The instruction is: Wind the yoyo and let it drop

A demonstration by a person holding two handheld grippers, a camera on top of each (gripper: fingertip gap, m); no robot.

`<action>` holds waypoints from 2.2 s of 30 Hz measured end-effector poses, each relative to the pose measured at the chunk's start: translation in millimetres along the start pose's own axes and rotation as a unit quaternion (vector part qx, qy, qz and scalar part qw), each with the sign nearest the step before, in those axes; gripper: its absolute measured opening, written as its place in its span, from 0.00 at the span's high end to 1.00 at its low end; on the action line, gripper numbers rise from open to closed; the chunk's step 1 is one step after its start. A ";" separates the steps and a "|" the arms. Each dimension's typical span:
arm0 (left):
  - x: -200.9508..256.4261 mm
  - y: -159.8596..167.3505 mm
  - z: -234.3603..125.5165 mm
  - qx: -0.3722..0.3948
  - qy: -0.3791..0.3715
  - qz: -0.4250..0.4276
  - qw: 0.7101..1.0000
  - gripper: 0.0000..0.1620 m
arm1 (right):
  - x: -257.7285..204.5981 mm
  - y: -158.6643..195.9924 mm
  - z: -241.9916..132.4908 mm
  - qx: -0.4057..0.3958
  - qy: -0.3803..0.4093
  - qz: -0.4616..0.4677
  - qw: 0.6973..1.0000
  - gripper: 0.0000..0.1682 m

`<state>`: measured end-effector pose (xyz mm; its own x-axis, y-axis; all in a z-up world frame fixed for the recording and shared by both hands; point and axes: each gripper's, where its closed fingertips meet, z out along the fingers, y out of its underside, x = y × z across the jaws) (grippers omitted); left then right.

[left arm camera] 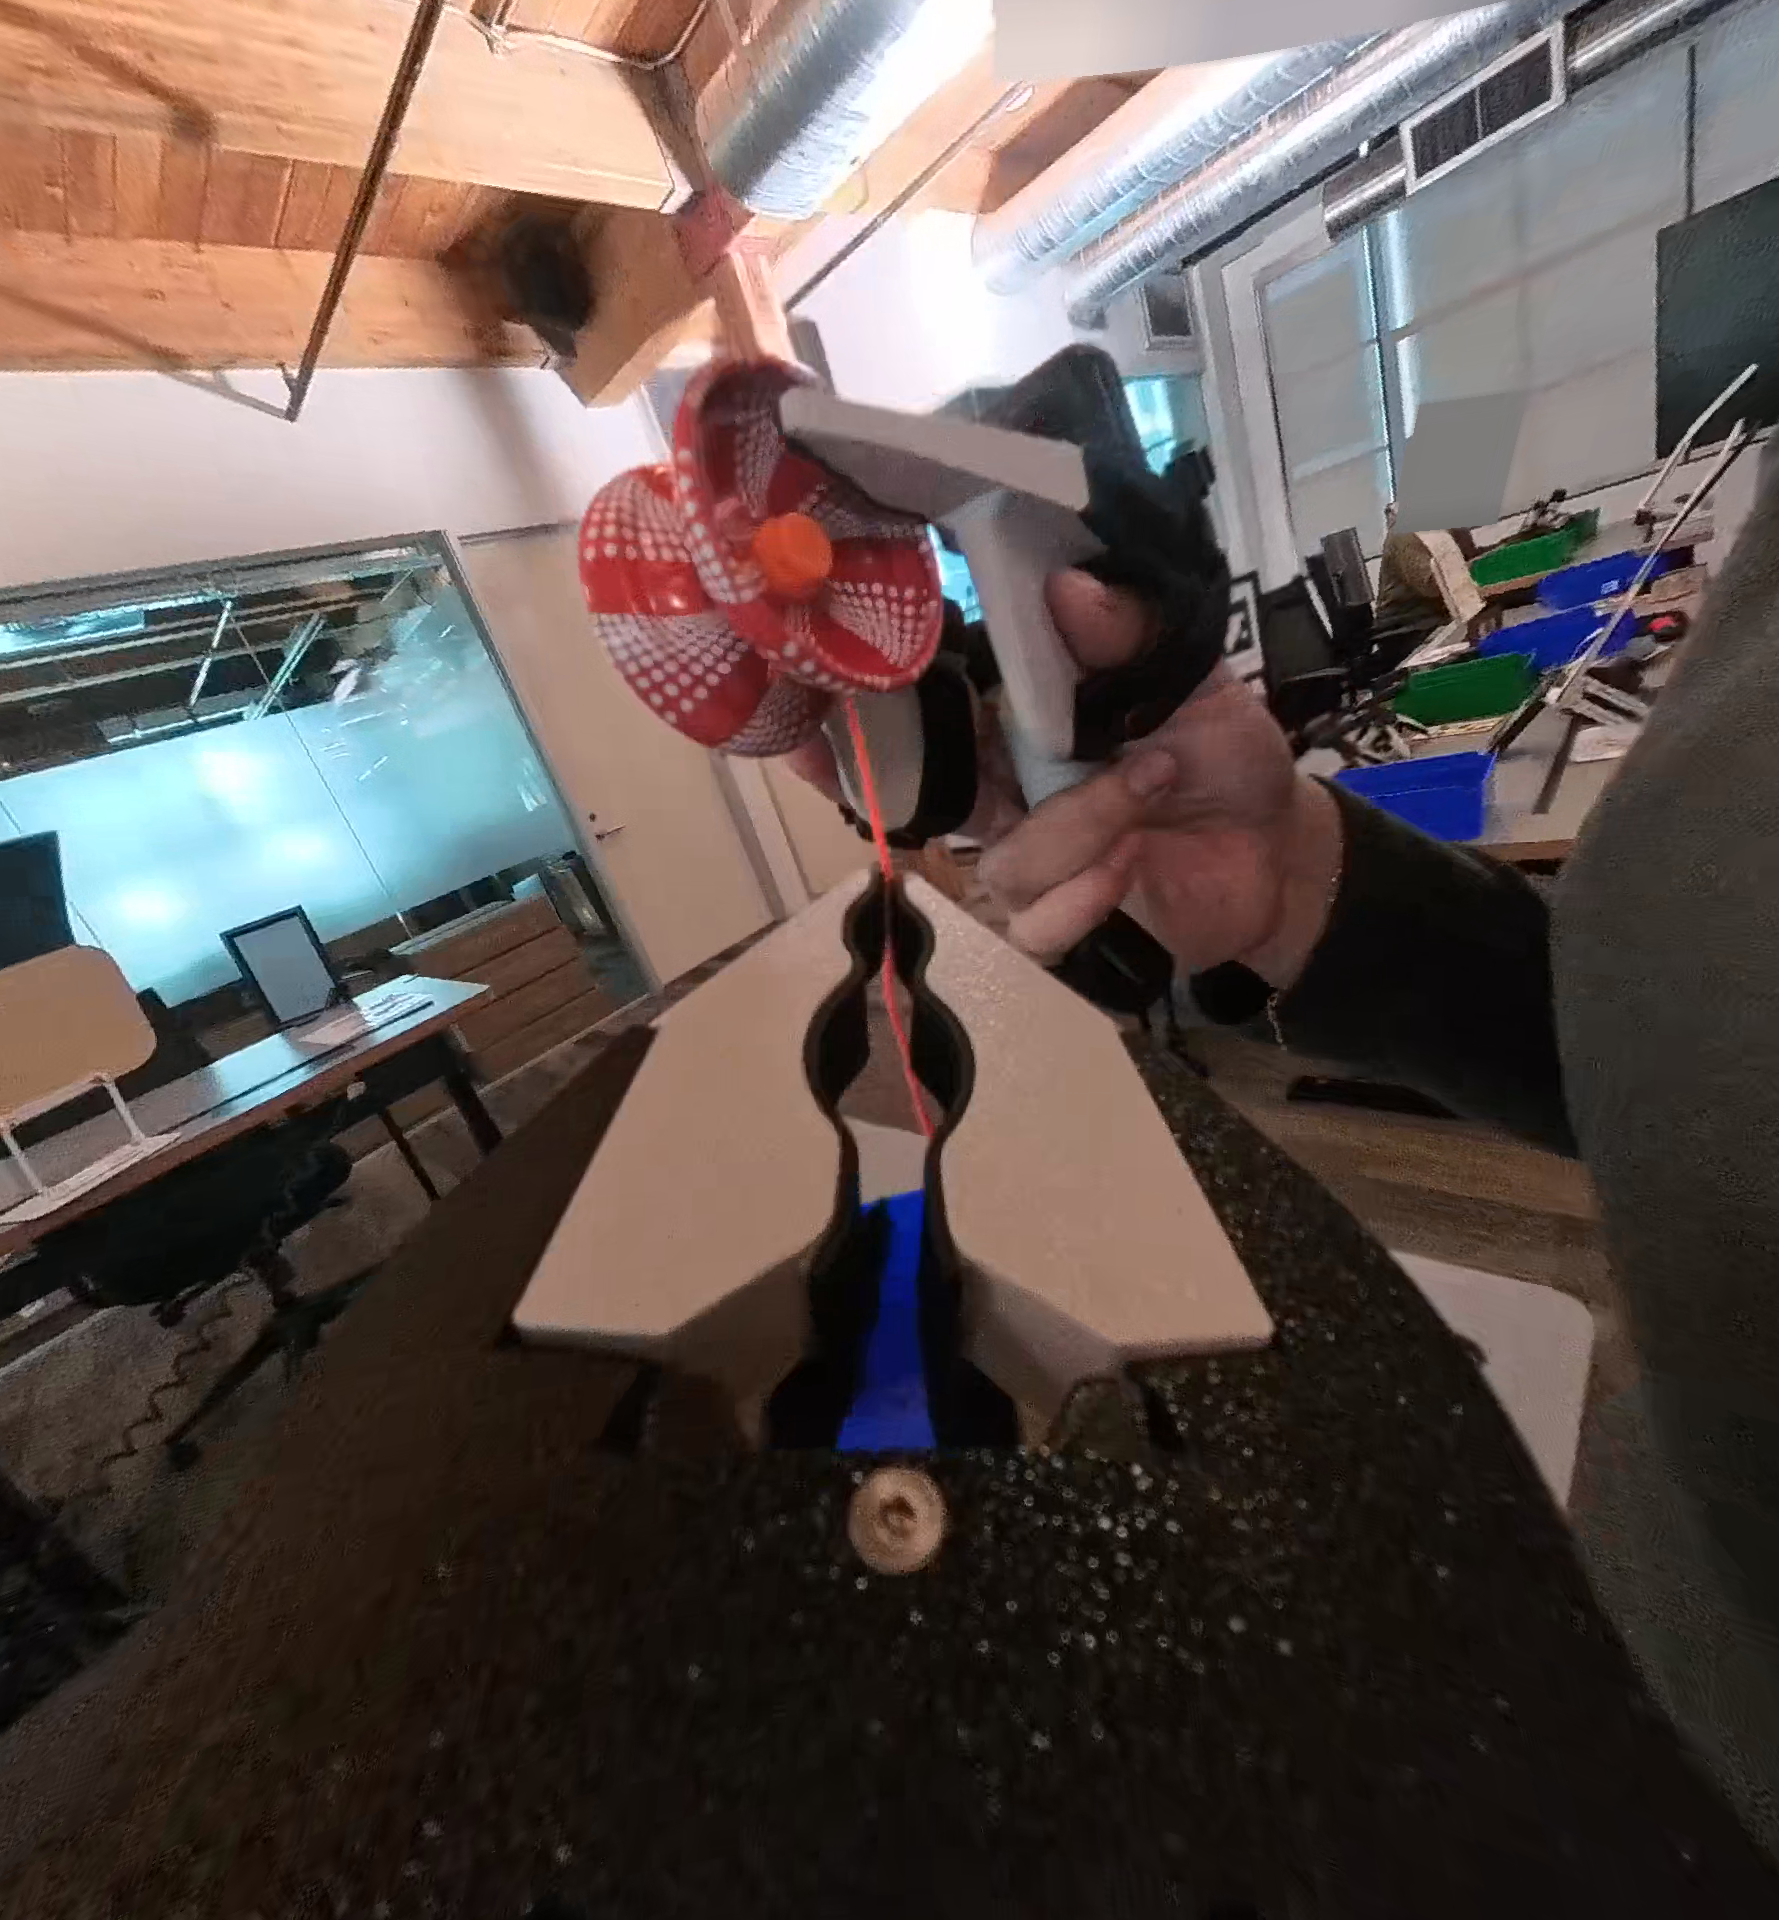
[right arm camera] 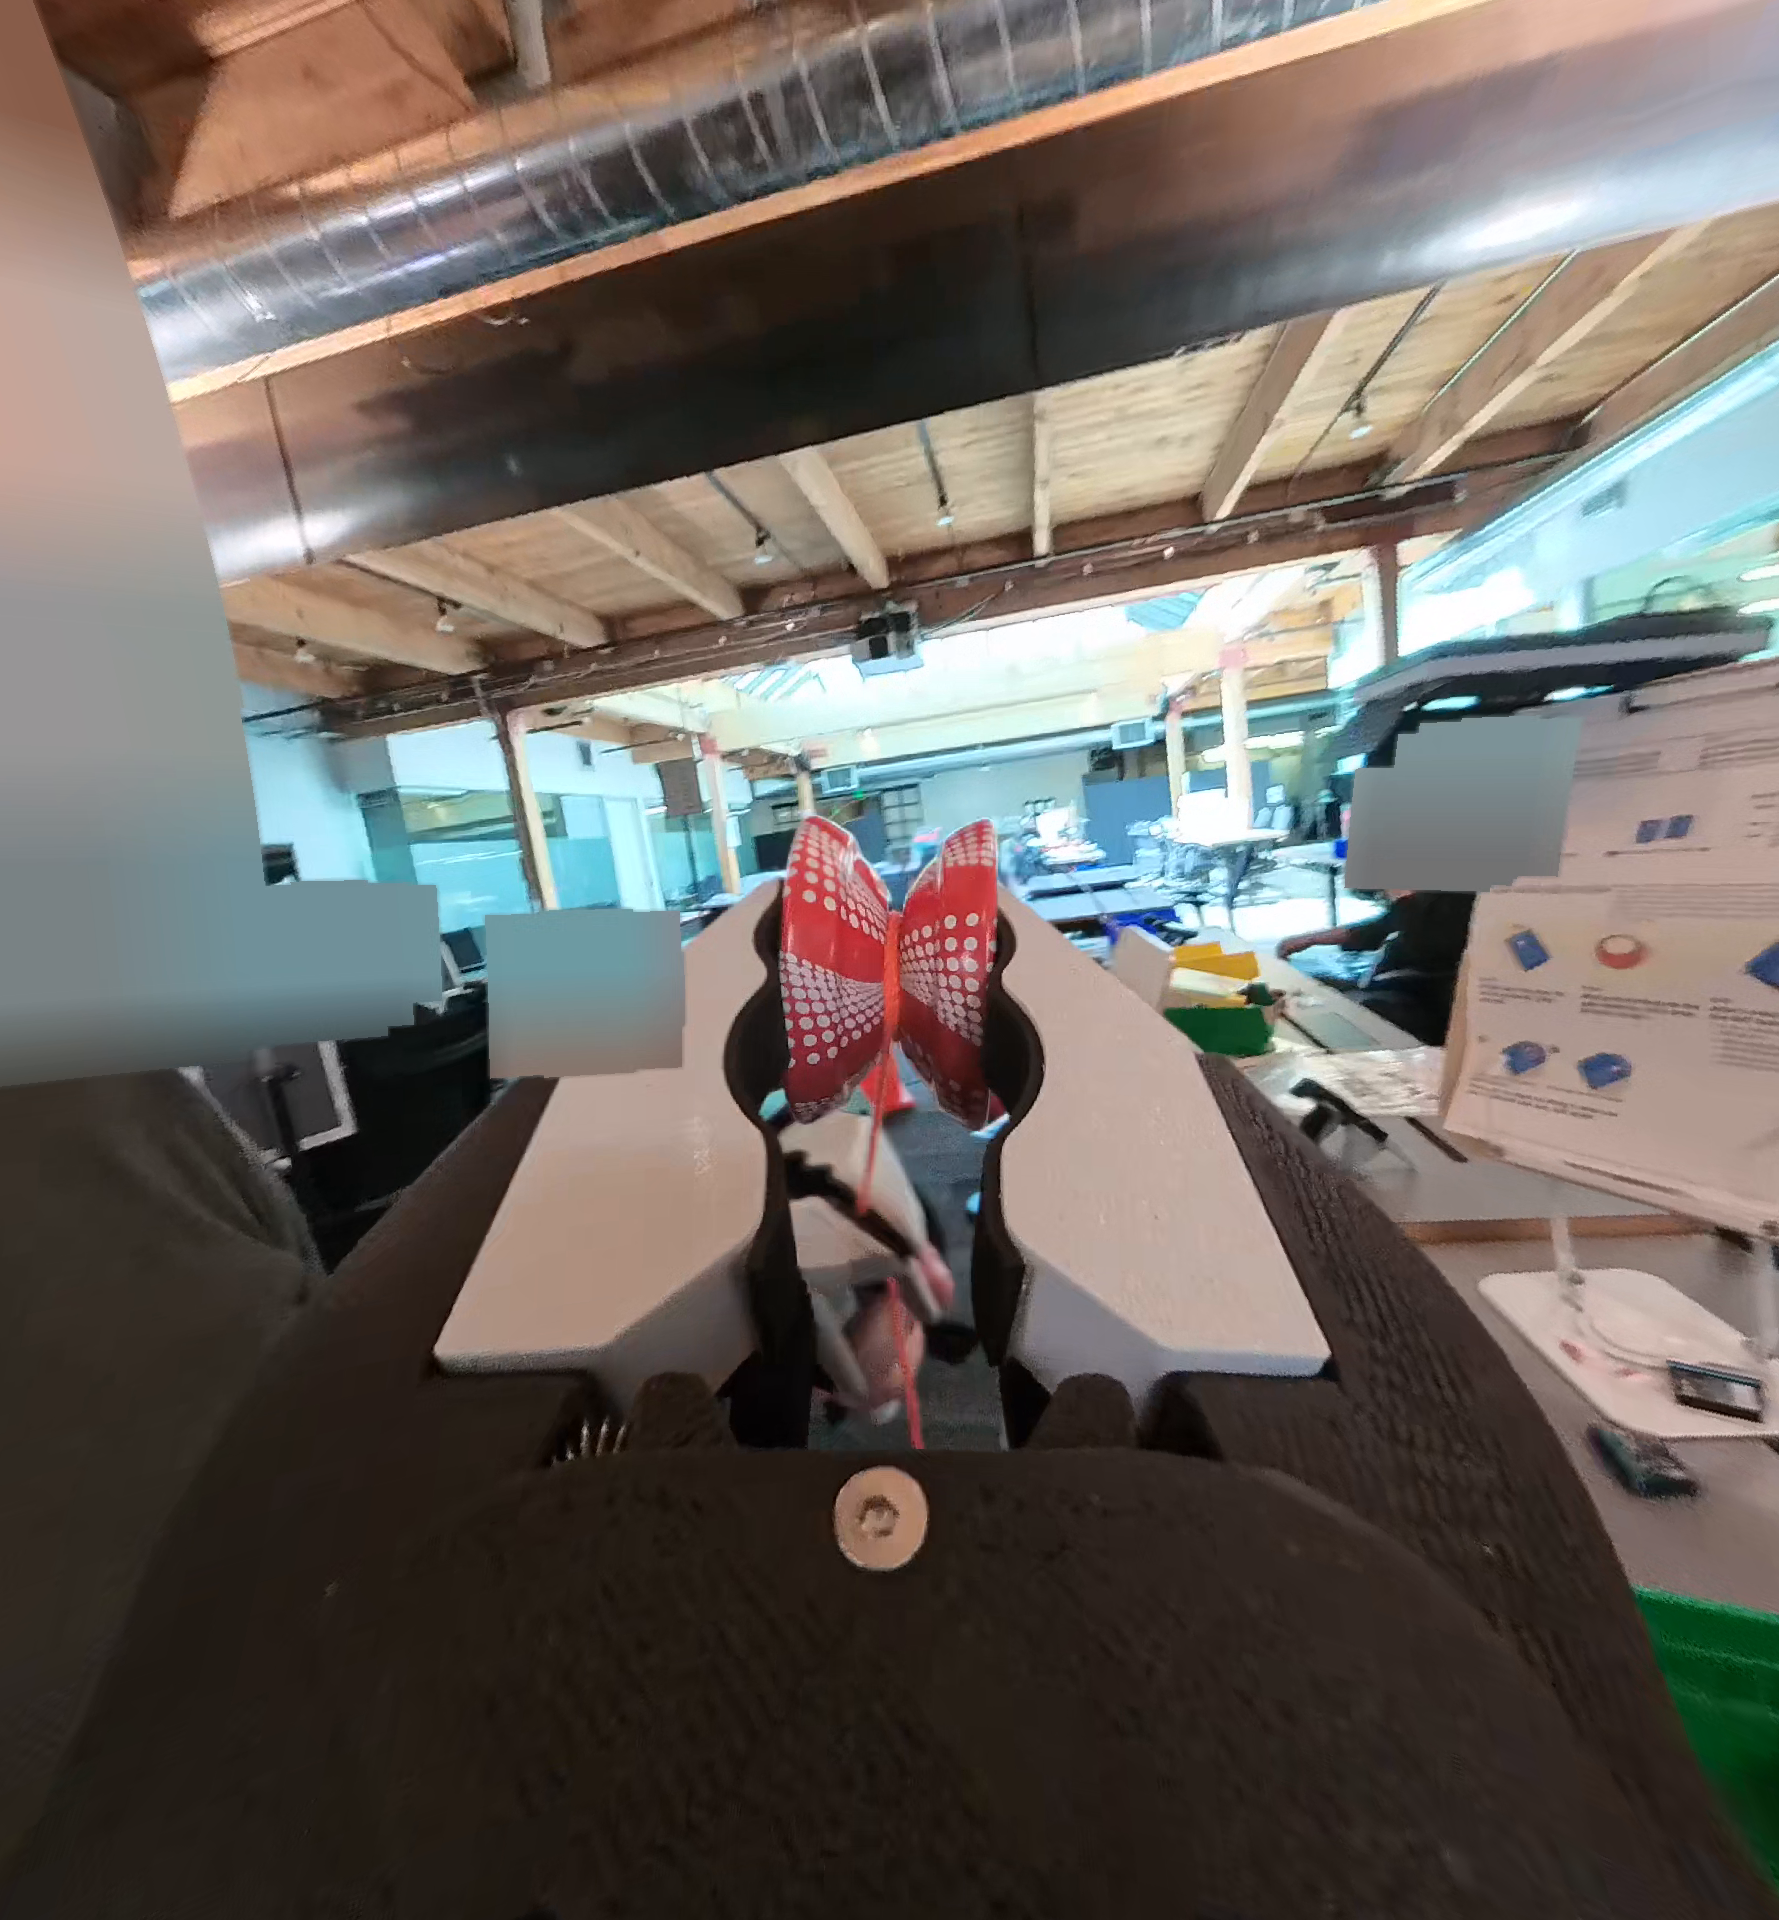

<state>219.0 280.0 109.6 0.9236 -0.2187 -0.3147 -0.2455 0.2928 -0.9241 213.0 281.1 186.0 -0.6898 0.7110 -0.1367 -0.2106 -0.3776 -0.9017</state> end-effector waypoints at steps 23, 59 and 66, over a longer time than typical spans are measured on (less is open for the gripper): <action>-8.9 41.1 -27.3 -0.089 0.023 -0.146 0.985 0.61 | -64.4 -160.1 -117.0 0.145 0.212 -0.353 0.900 0.81; 73.4 52.9 105.5 -0.067 0.321 -0.240 0.914 0.45 | -58.0 -93.3 -319.6 0.036 0.591 -0.260 0.762 0.81; 120.6 53.5 135.8 -0.027 0.372 -0.298 0.879 0.48 | -89.1 -79.0 -345.5 0.001 0.646 -0.276 0.712 0.81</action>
<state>357.2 395.7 51.7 0.4498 -0.8719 0.1935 0.1845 -0.1213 -0.9753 530.3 452.6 127.7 0.7103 0.7033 -0.0268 -0.2053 0.1706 -0.9637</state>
